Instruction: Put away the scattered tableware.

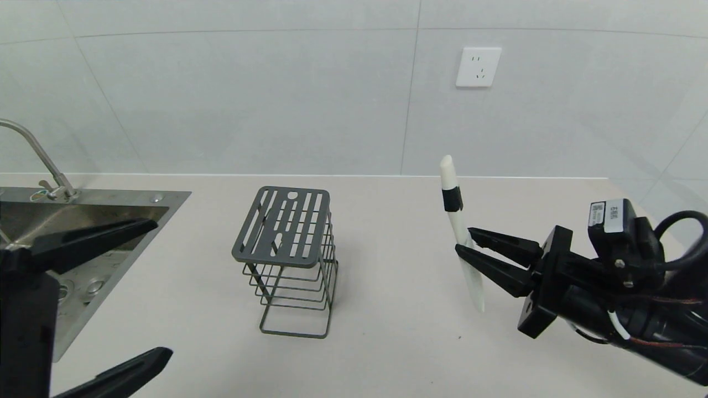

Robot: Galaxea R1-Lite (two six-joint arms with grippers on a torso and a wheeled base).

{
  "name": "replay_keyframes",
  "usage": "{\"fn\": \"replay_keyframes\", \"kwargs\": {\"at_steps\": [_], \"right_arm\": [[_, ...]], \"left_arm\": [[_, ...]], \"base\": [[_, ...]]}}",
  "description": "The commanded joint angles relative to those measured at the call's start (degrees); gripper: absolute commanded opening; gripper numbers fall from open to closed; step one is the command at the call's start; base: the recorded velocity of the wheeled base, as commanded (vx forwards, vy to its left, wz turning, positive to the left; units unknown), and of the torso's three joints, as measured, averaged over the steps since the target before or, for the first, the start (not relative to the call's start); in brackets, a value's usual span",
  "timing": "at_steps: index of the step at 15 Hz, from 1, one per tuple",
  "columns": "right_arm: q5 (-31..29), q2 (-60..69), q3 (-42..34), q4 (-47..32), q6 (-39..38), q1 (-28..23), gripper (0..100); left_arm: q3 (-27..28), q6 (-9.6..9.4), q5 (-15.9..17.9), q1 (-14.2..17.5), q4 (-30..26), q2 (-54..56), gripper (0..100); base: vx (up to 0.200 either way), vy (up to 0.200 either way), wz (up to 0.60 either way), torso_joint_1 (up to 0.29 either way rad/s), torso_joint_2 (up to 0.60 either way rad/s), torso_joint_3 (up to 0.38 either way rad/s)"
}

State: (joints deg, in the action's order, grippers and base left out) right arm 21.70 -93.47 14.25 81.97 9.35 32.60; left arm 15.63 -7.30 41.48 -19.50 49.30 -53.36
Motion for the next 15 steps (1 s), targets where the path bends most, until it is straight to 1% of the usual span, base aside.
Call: {"fn": "replay_keyframes", "kwargs": {"at_steps": [1,2,3,5,6,7,8,9,10,14,15], "right_arm": [[0.1,-0.6,-0.2,0.1,0.1,0.0,0],[1.2,-0.4,-0.2,0.4,0.8,0.7,0],[1.7,-0.4,-0.3,0.5,0.9,1.2,0],[1.9,-0.4,-0.2,1.4,1.7,3.1,0],[2.2,-0.4,-0.1,1.6,1.7,4.3,0],[2.8,-0.4,-0.3,1.7,1.8,5.3,0],[2.8,-0.6,-0.5,1.7,1.8,5.6,0],[2.9,-0.6,-1.0,1.8,1.8,5.6,0],[2.9,-0.5,-1.3,2.0,1.9,5.6,0],[3.5,0.3,-1.6,2.1,2.3,6.1,0],[3.8,1.0,-1.8,2.1,2.4,6.6,0]], "left_arm": [[0.0,-0.87,1.8,-0.1,2.7,-6.7,100],[0.2,-2.89,6.0,0.0,9.7,-12.4,100],[0.1,-3.33,6.7,0.1,12.8,-15.2,100],[0.4,-3.51,7.0,-0.2,17.9,-20.6,100],[0.9,-3.51,8.0,-0.9,20.6,-23.1,100],[1.7,-3.24,9.7,-1.9,23.6,-26.1,100],[2.7,-3.24,10.5,-2.0,26.0,-28.8,100],[4.1,-3.07,10.6,-2.1,27.9,-31.9,100],[5.1,-3.07,10.7,-2.8,28.3,-33.8,100],[11.1,-2.54,10.7,-10.0,28.3,-39.5,100],[13.1,-1.31,10.7,-13.0,28.4,-41.7,100]], "base": [[0.000,0.000,0.00,0.000,0.00,0.000],[0.000,0.000,0.00,0.000,0.00,0.000],[0.000,0.000,0.00,0.000,0.00,0.000],[0.000,0.000,0.00,0.000,0.00,0.000],[0.000,0.000,0.00,0.000,0.00,0.000],[0.000,0.000,0.00,0.000,0.00,0.000],[0.000,0.000,0.00,0.000,0.00,0.000],[0.000,0.000,0.00,0.000,0.00,0.000],[0.000,0.000,0.00,0.000,0.00,0.000],[0.000,0.000,0.00,0.000,0.00,0.000],[0.000,0.000,0.00,0.000,0.00,0.000]]}}
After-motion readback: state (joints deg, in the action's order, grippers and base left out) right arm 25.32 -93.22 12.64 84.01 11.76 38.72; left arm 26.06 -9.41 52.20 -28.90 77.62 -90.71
